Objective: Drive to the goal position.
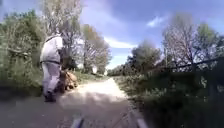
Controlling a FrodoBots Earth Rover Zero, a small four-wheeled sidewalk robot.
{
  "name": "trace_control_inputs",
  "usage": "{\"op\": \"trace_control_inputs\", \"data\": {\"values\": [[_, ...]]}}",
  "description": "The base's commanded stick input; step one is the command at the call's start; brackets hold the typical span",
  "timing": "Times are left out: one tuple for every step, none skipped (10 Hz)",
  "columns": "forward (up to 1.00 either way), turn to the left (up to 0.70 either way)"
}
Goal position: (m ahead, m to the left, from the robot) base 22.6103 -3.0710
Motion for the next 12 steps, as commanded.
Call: {"op": "trace_control_inputs", "data": {"values": [[0.85,0.0],[0.85,0.0],[0.85,-0.05],[0.85,-0.22],[0.85,-0.21],[0.85,0.0],[0.85,0.0],[0.85,0.0],[0.85,0.0],[0.85,0.0],[0.85,0.0],[0.85,0.0]]}}
